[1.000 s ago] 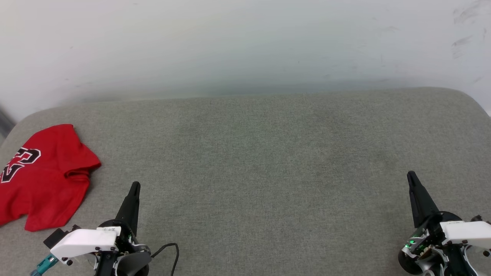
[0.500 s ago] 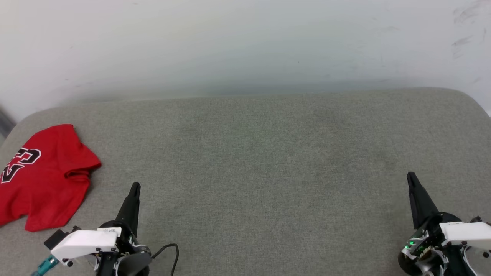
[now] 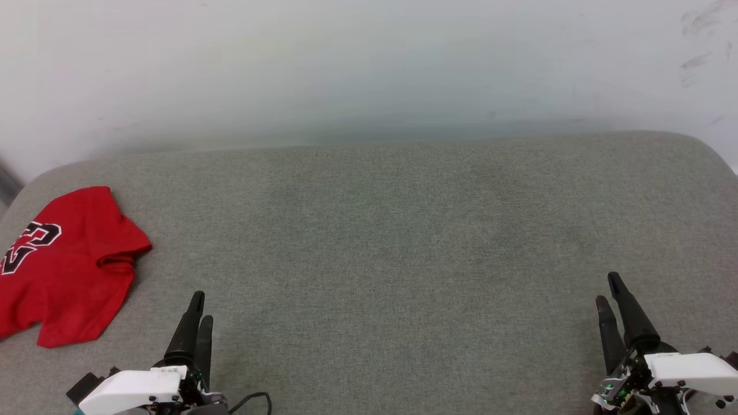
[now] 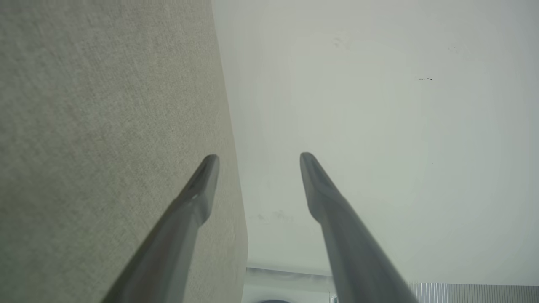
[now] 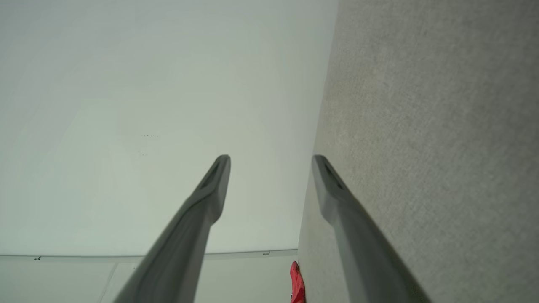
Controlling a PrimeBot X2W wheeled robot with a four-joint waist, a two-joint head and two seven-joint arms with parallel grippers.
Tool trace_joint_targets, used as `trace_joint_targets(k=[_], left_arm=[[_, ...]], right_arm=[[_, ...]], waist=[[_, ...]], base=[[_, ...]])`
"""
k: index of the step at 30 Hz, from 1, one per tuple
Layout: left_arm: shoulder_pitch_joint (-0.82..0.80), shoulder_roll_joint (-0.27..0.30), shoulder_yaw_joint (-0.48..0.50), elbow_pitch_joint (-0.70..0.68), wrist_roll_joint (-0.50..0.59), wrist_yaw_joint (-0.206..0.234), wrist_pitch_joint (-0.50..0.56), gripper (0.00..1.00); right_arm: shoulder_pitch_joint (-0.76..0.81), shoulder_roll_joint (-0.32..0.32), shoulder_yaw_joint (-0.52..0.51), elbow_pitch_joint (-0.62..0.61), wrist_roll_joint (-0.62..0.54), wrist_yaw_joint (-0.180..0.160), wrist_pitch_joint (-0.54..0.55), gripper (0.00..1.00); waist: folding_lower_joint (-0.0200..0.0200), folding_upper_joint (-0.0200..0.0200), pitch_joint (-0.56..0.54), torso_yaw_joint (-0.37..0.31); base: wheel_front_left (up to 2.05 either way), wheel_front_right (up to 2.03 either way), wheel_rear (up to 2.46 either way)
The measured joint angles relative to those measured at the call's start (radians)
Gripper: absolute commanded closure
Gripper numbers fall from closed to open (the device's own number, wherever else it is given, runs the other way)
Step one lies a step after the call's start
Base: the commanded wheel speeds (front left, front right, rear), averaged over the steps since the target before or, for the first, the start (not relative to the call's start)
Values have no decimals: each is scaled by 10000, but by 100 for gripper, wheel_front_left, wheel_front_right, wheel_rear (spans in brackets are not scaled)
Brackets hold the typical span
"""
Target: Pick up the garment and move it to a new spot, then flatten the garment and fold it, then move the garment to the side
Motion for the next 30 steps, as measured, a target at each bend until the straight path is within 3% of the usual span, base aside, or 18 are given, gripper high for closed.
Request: trace_joint_targets(k=[5,11,21,30], left_arm=[[46,0,144,-73,460,0,-240,0],[163,0,439,-119,1206,0,-491,0],[169,2,1197,-846,3024,0,-880,0],[309,4,936,-1898,5133,0,-1214,0]], right_arm=[[29,0,96,-63,-412,0,-234,0],[82,6,-56,-169,-1718,0,-504,0],[90,10,-330,-759,-4828,0,-888,0],[60,8,-69,-1668,-7789,0,-1206,0]], waist=[[0,0,3,4],[0,0,10,8],[1,0,70,-16],[1,0,126,-60]], base=[[0,0,0],[0,0,0],[0,0,0],[0,0,0]])
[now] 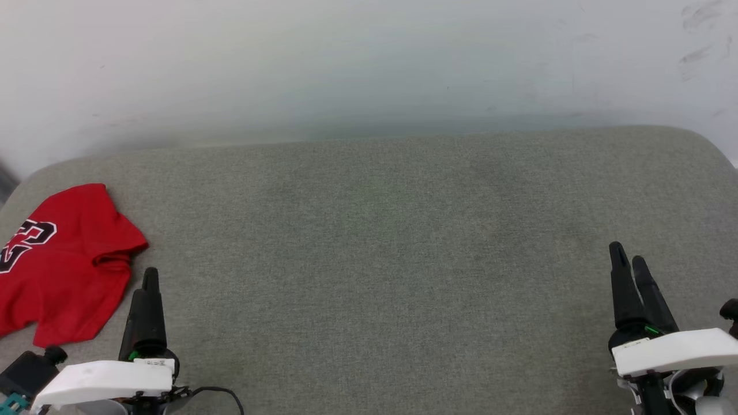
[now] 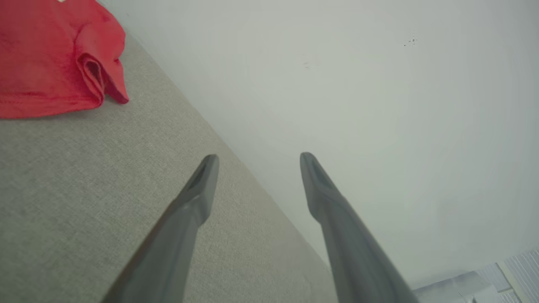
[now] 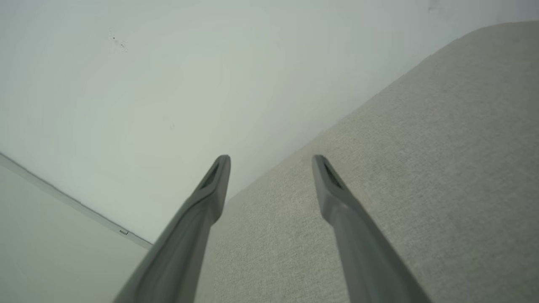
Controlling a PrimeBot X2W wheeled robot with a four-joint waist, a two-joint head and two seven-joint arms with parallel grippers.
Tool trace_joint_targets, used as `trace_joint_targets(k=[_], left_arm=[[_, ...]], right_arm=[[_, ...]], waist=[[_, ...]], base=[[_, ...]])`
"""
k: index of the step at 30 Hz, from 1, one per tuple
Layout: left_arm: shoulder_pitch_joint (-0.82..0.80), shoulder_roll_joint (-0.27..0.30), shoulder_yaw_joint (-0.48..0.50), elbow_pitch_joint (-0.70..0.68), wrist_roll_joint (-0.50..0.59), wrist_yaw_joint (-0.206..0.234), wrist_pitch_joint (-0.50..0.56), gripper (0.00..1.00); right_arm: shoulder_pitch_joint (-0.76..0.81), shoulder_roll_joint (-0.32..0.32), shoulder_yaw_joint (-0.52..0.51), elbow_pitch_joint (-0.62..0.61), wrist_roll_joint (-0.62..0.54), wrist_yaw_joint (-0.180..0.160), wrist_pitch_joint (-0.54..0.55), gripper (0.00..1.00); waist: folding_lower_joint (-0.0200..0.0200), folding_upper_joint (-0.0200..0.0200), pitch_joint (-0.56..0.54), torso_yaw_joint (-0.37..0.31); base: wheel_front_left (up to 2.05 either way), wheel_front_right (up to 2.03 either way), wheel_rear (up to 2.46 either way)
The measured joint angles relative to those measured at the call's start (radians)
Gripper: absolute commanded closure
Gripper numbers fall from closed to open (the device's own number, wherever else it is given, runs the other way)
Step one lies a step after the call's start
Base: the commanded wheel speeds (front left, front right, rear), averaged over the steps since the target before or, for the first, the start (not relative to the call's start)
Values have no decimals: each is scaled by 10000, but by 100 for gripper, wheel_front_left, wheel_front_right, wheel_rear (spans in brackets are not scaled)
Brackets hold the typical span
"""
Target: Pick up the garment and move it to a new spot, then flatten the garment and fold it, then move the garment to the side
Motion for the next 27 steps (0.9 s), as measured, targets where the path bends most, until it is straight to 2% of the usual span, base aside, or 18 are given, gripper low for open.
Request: trace_joint_targets(k=[4,15,20,27], left_arm=[[115,0,-364,-504,1076,15,-115,0],[362,6,-1605,-1193,4057,577,-456,0],[411,199,-2217,-1442,4939,1047,-614,0],[414,803,-3173,-1741,5904,1810,-800,0]], right_arm=[[-2,2,190,-249,-1133,2,-130,0],[39,2,345,-537,-3409,2,-470,0],[53,2,393,-637,-4282,2,-631,0],[73,0,514,-665,-5264,2,-823,0]], waist=[[0,0,23,-23],[0,0,105,-84],[0,0,153,-105],[0,0,205,-146]], base=[[0,0,0],[0,0,0],[0,0,0],[0,0,0]])
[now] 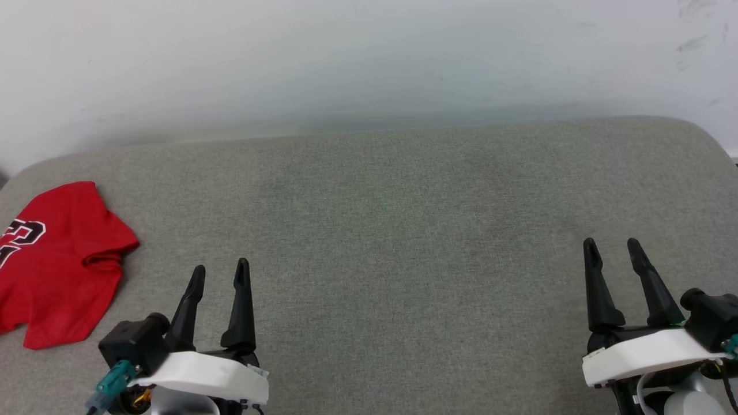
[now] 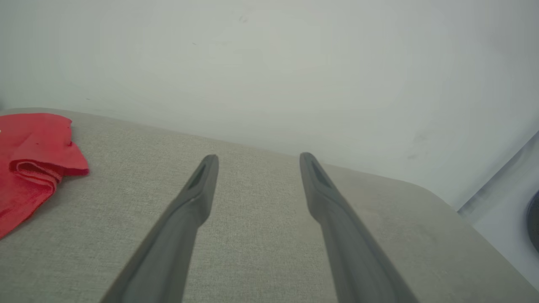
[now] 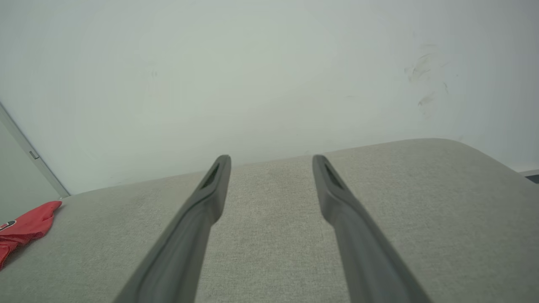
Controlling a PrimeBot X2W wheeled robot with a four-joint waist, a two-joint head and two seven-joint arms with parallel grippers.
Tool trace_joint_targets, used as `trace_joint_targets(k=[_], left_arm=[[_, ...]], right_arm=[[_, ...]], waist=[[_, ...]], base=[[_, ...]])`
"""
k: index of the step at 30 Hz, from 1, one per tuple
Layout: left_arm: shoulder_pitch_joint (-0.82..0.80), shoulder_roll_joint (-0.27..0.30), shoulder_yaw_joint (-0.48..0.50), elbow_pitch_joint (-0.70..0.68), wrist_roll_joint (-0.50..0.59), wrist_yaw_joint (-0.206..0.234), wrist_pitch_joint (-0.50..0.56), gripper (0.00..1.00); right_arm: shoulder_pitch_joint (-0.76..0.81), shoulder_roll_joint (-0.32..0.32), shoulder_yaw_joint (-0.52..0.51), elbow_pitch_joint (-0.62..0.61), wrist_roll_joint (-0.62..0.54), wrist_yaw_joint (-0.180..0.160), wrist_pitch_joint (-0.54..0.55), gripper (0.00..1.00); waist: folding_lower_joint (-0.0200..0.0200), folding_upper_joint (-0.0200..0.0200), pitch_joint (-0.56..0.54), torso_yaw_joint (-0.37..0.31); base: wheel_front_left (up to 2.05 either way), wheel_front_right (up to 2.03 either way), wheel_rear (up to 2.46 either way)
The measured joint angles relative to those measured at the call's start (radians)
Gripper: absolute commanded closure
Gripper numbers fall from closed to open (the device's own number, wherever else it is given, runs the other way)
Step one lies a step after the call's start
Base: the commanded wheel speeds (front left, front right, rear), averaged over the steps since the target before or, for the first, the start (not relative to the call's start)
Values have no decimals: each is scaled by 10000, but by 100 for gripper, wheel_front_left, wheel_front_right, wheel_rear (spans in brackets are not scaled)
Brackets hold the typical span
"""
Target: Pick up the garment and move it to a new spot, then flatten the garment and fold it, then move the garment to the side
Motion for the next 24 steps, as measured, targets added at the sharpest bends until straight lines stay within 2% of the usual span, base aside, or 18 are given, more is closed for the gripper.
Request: trace_joint_targets(k=[10,17,20,24], left_arm=[[-136,965,-1540,-86,1304,1289,-267,0],[-337,1417,-2385,-316,1672,2345,-430,0],[-345,1417,-2464,-554,1582,2566,-495,0],[-250,1152,-2107,-798,1246,2435,-589,0]], right_arm=[[-2,0,159,-169,-1344,0,-251,0],[-5,0,224,-403,-2021,13,-418,0],[-4,0,217,-454,-2057,15,-499,0],[9,0,130,-422,-1630,15,-593,0]], waist=[[0,0,59,-39],[-1,0,105,-59],[0,0,112,-64],[-1,0,116,-67]], base=[[0,0,0],[0,0,0],[0,0,0],[0,0,0]])
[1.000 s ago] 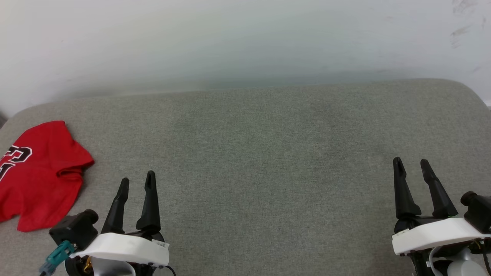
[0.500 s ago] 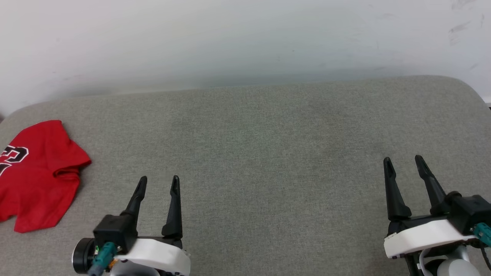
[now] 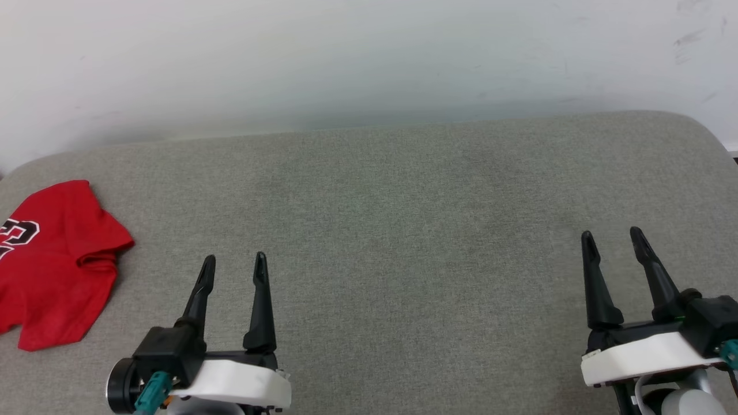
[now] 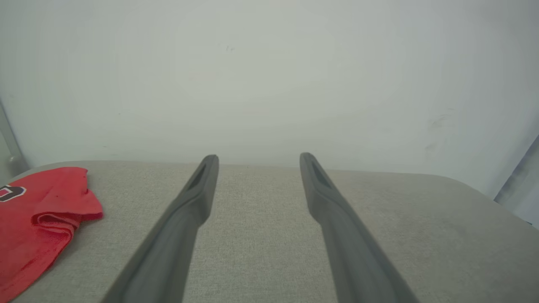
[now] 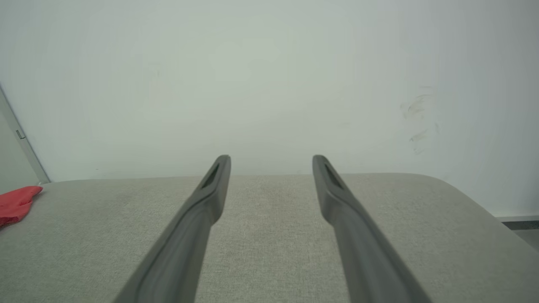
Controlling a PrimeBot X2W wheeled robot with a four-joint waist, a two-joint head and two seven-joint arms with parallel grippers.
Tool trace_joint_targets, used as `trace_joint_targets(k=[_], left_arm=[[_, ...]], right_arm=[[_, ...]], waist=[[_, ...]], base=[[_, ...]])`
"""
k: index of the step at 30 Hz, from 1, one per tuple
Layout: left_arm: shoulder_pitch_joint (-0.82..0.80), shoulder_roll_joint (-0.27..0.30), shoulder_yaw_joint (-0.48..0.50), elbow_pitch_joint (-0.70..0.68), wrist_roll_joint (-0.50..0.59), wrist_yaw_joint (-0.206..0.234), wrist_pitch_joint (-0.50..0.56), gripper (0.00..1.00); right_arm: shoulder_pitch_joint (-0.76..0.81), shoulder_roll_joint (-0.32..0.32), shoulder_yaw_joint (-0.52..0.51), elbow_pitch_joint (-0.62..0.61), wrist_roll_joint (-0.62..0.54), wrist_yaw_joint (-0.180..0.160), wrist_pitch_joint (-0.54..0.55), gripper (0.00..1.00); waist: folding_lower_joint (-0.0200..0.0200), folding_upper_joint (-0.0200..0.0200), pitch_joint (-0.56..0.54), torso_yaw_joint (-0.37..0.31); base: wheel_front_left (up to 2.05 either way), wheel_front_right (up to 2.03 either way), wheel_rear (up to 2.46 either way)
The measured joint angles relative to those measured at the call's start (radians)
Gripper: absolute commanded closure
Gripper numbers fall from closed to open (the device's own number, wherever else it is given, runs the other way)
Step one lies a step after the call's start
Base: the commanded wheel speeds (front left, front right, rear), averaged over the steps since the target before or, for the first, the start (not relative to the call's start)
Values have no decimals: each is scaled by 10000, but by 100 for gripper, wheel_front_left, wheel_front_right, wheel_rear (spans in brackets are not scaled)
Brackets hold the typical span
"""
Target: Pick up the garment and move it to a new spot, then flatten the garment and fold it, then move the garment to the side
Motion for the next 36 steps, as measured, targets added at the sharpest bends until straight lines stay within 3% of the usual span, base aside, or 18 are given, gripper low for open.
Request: trace_joint_targets(k=[8,16,26,36], left_arm=[[650,-857,1231,100,84,-1605,-169,0],[1004,-1534,2140,717,1043,-3007,-313,0],[1157,-1827,2460,974,2144,-3580,-508,0],[1209,-1898,2654,853,2828,-3733,-654,0]], right_arm=[[91,-4,-10,566,888,-2,-165,0],[179,-2,303,988,773,0,-343,0],[178,-4,380,1108,167,0,-518,0],[177,-4,533,1172,-303,0,-686,0]], waist=[[0,0,-31,-26],[0,0,-58,-74],[-1,0,-57,-88],[-1,0,-42,-58]], base=[[0,0,0],[0,0,0],[0,0,0],[0,0,0]])
